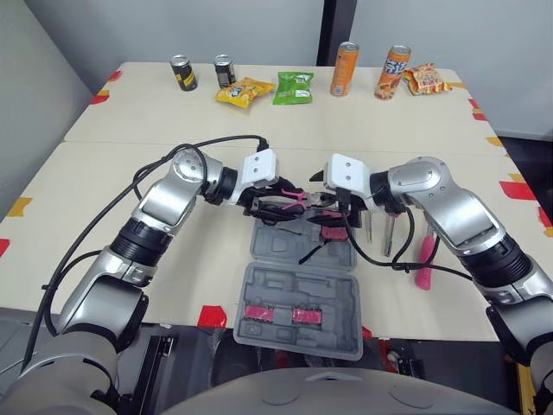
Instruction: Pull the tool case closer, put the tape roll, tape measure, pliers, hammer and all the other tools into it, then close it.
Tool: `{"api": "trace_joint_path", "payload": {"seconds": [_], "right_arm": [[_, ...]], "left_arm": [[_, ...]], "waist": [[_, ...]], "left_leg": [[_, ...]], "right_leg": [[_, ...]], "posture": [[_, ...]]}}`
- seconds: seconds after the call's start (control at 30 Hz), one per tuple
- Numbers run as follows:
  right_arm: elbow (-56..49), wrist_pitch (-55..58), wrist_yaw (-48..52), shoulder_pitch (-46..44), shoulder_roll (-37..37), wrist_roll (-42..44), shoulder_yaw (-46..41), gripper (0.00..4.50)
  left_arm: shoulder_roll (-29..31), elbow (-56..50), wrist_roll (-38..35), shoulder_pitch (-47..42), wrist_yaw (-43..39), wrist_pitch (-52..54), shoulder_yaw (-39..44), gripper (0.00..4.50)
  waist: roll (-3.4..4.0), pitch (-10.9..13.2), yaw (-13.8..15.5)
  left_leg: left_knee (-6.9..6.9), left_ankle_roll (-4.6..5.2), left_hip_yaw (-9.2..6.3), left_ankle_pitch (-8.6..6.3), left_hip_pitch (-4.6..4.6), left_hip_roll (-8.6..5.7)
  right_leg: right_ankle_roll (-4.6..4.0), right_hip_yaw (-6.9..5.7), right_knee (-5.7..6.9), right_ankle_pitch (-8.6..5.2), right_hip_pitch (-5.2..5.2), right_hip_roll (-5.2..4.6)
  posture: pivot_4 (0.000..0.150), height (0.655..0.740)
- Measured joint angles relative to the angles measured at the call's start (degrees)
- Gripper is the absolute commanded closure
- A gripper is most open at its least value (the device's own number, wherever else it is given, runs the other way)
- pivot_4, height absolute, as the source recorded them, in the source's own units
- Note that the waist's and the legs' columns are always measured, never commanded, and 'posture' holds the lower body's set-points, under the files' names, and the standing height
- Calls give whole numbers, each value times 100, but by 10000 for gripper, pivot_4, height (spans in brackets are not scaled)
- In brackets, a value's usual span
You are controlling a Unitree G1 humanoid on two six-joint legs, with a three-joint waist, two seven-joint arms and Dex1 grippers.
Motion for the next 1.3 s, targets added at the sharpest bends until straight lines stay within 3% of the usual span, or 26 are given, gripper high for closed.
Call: {"api": "trace_joint_path", "payload": {"seconds": [0.13,0.27,0.43,0.5,0.57,0.6,0.77,1.03,1.3], "right_arm": [[-73,108,16,-8,-2,-35,28,22151],[-105,137,152,-25,-64,-36,79,33758],[-107,151,174,-25,-48,-42,106,34045],[-109,153,179,-25,-48,-43,110,34077],[-109,174,125,-24,-65,-68,114,34439],[-110,175,118,-23,-102,-76,114,34439],[-148,187,115,54,-236,-99,107,34439],[-770,571,285,376,-883,-122,178,34439],[-1240,958,349,417,-1286,-407,553,34439]], "left_arm": [[-15,0,8,0,21,5,0,18435],[17,-24,22,1,-90,-47,-22,18435],[26,-27,37,2,-149,-26,-29,18435],[25,-27,27,2,-151,-4,-26,8041],[26,-23,-21,15,-99,-4,60,797],[30,-19,-54,21,-91,-22,115,54],[277,-24,-331,216,-290,-313,544,54],[1291,-522,-1401,1555,-1347,-705,1530,54],[1841,-905,-1791,2651,-1549,-1173,2204,54]], "waist": [[0,0,41],[0,0,67],[1,1,91],[1,1,94],[1,1,95],[1,1,96],[2,1,83],[4,2,109],[5,3,85]], "left_leg": [[0,-2,2,0,0,0],[1,-3,3,0,0,1],[1,-5,5,-1,0,2],[2,-5,5,-1,0,2],[3,-6,6,0,-1,2],[4,-6,6,0,-1,2],[3,-11,8,-1,0,6],[5,-15,10,-1,0,10],[1,-20,18,-4,1,16]], "right_leg": [[0,2,0,0,-1,0],[0,3,0,0,-2,1],[0,6,2,0,-3,1],[0,6,3,0,-3,1],[0,7,4,0,-5,1],[0,7,5,0,-5,1],[0,10,5,0,-6,6],[0,10,12,0,-23,6],[0,15,10,-1,-25,10]], "posture": [[1500,7400],[1500,7400],[1500,7400],[1500,7400],[1500,7400],[1500,7400],[1500,7400],[1500,7400],[1500,7400]]}}
